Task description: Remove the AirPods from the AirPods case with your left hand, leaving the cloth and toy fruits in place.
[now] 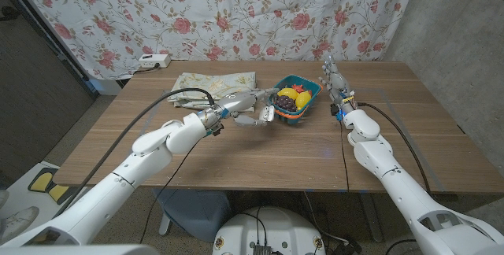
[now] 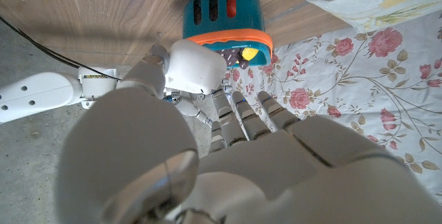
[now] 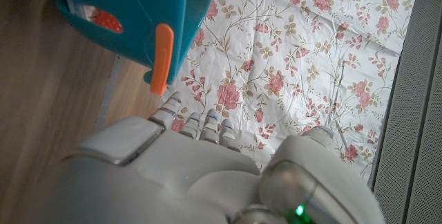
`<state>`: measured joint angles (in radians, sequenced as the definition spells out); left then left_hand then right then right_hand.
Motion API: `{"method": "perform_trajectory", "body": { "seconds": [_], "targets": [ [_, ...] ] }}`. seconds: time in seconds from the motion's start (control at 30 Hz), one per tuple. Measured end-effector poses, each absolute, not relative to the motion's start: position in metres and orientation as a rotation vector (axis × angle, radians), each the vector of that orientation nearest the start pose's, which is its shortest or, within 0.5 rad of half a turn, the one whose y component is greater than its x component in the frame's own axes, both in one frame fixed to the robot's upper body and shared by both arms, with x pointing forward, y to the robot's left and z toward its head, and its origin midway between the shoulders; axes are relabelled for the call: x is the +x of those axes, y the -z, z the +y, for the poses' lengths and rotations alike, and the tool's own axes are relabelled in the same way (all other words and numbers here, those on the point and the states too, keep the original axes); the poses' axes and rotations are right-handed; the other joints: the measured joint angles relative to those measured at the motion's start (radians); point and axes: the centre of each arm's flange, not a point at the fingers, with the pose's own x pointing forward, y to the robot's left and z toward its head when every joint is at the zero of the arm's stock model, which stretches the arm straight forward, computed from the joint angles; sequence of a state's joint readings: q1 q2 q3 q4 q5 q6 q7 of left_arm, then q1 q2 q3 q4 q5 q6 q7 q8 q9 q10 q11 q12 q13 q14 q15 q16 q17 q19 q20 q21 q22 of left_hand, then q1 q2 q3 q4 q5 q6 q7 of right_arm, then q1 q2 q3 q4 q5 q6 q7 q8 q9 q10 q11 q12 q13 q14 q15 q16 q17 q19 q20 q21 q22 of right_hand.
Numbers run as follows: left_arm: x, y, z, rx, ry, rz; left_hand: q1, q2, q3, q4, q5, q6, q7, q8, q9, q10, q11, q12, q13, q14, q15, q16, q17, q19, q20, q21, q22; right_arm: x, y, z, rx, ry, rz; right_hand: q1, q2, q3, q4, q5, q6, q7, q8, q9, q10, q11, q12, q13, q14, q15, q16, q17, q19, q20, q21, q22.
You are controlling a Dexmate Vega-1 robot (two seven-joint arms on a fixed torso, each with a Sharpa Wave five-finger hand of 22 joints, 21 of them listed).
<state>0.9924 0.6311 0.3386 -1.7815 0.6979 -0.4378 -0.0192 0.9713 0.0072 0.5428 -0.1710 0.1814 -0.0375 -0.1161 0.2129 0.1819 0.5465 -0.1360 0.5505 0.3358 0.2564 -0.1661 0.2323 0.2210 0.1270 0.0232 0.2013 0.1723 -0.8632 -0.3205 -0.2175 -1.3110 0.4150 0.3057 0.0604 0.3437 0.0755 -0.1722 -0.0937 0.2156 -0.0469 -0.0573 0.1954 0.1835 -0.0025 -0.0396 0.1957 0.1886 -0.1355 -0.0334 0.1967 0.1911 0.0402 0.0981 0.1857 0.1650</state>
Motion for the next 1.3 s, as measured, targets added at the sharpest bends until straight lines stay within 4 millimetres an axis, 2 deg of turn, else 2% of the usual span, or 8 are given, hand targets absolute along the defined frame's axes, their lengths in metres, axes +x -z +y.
{"method": "perform_trajectory", "body": {
  "seconds": [0.43, 1.3],
  "targets": [
    [0.523, 0.005, 0.159, 1.247, 0.211, -1.101, 0.004, -0.004, 0.001, 0.001, -0.001, 0.009, 0.009, 0.0, 0.0, 0.0, 0.0, 0.0, 0.0, 0.01, 0.0, 0.0, 0.005, 0.0, 0.0, 0.0, 0.0, 0.644, 0.013, -0.262, 0.026, -0.184, -0.699, 0.0, 0.0, 0.0, 0.0, 0.0, 0.0, 0.0, 0.0, 0.0, 0.0, 0.0, 0.0, 0.0, 0.0, 0.0, 0.0, 0.0, -0.006, 0.005, 0.0, 0.0],
    [0.514, -0.007, 0.164, 0.958, 0.093, -1.066, 0.004, 0.0, 0.002, 0.002, 0.004, 0.021, 0.011, 0.0, 0.0, 0.0, 0.0, 0.0, 0.0, 0.01, 0.0, 0.0, 0.009, 0.005, 0.005, 0.0, 0.0, 0.64, 0.025, -0.261, 0.061, -0.18, -0.709, 0.0, 0.0, 0.007, -0.001, 0.0, 0.0, 0.0, 0.0, 0.0, -0.004, 0.004, 0.0, 0.0, 0.0, 0.0, 0.0, 0.0, -0.005, 0.005, 0.0, 0.0]
  ]
}}
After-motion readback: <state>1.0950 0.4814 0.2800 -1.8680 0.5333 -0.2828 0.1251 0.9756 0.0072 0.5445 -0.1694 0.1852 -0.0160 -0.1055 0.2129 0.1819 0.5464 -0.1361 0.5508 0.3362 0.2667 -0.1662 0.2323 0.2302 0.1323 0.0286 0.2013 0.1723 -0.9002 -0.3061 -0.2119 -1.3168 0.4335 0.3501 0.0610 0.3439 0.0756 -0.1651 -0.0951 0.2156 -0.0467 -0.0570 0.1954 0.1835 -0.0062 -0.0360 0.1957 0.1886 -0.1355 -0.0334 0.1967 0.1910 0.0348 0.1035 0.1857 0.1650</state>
